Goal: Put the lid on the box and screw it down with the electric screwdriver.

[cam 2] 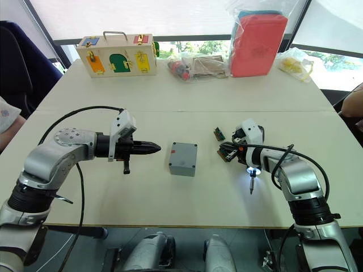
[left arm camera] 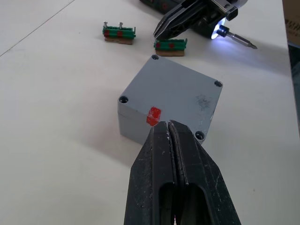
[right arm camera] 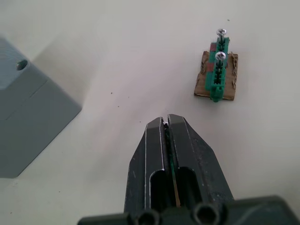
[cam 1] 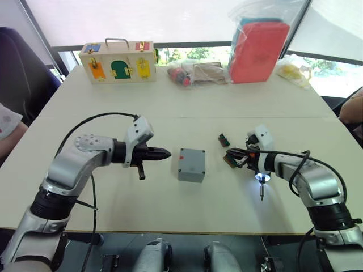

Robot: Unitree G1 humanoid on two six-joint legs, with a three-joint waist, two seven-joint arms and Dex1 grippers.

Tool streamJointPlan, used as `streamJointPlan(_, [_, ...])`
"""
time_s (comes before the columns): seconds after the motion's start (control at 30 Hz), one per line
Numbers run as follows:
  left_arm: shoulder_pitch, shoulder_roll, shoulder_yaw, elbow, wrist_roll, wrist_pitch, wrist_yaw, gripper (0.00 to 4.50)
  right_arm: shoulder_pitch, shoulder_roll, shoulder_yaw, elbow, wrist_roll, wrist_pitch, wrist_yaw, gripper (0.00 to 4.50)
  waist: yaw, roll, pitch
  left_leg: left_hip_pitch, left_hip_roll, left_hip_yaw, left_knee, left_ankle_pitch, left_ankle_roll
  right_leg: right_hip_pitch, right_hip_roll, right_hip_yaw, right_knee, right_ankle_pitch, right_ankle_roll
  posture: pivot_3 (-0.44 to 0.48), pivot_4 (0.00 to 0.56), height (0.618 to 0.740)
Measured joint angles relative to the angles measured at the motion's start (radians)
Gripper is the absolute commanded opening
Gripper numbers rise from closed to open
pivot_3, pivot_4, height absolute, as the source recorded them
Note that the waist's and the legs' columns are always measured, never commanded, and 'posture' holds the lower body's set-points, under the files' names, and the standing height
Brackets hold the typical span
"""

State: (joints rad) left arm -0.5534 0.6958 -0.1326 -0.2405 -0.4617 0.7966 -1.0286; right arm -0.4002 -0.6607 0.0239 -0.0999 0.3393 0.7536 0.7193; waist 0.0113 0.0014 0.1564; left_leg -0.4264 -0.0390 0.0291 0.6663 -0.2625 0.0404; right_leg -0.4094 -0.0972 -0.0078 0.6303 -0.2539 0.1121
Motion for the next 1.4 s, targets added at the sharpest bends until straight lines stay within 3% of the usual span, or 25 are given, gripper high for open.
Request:
streamJointPlan(0.37, [0.003, 0.009, -0.008, 0.033, 0.013, -0.022, -0.014, 0.0, -0.011, -0.036, -0.027, -0.076, 0.031, -0.04, 0.067, 0.02, -0.001, 0.0, 0.0, 0.0, 0.0, 0.0, 0.0, 0.0, 0.0, 0.0, 0.0, 0.0, 0.0, 0.0, 0.0, 0.0, 0.15, 0.74])
streamJointPlan(0.57, [0.016, 0.017, 0.002, 0.042, -0.004, -0.02, -0.021, 0.0, -0.07, 0.022, -0.013, -0.166, 0.08, -0.001, 0.063, 0.02, 0.0, 0.0, 0.0, 0.0, 0.001, 0.0, 0.0, 0.0, 0.0, 0.0, 0.0, 0.001, 0.0, 0.0, 0.0, 0.0, 0.15, 0.74])
streamJointPlan(1.4, [0.046, 0.021, 0.006, 0.029, -0.009, -0.015, 0.029, 0.0, -0.07, 0.073, 0.087, -0.115, 0.064, -0.003, 0.069, 0.02, -0.001, 0.0, 0.0, 0.0, 0.0, 0.0, 0.0, 0.0, 0.0, 0.0, -0.002, 0.001, 0.0, 0.0, 0.0, 0.0, 0.15, 0.74])
